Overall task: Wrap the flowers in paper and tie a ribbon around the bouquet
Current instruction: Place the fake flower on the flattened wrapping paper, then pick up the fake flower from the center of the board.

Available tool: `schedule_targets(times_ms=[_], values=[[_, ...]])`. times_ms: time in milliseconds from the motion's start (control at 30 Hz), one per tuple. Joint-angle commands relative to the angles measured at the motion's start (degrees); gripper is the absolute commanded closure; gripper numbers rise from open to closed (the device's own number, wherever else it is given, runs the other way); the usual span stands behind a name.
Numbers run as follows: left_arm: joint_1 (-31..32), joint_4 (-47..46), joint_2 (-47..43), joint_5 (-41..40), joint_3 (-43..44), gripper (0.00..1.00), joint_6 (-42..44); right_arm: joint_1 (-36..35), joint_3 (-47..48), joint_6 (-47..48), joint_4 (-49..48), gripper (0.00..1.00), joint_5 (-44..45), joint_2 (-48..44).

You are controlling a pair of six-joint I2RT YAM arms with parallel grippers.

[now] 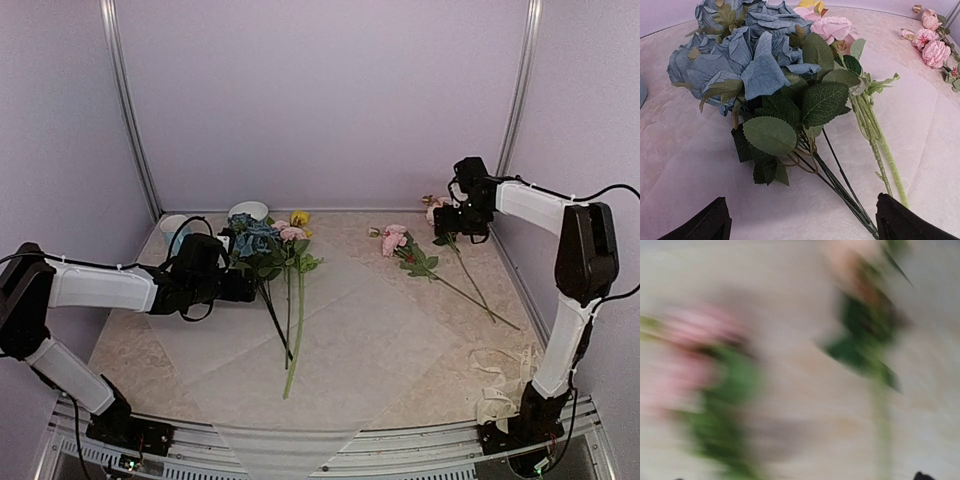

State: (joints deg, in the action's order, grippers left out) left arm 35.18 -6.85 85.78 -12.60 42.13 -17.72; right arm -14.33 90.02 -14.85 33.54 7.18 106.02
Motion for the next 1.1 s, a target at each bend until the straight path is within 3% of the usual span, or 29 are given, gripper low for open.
schedule_targets(times_ms=[0,167,367,700,800,1067], values=[[-0.2,1.8,-0.1,-1.5,1.6,0.01,0.8,6.6,1.5,6.8,7.3,0.1,0.0,5.8],[-0.4,2.9,0.3,-2.1,2.0,0.01,0.5,11.1,5.6,9.5,8.5,0.26,-6.4,13.8],[-0.4,4.1,2.5,-2.3,3.8,0.01,0.6,11.9,7.9,11.2,9.3,0.34,-4.7,19.5],[-0.3,4.3,2.4,-2.4,4.2,0.01,0.8,12.3,7.6,16.3,9.3,0.87,-1.2,20.1],[-0.4,4.4,2.0,-2.4,3.8,0.01,0.7,12.3,7.5,16.8,8.6,0.99,1.8,18.1],[-0.3,4.6,0.7,-2.9,3.3,0.01,0.5,10.7,5.8,12.5,4.5,1.0,6.3,5.4]])
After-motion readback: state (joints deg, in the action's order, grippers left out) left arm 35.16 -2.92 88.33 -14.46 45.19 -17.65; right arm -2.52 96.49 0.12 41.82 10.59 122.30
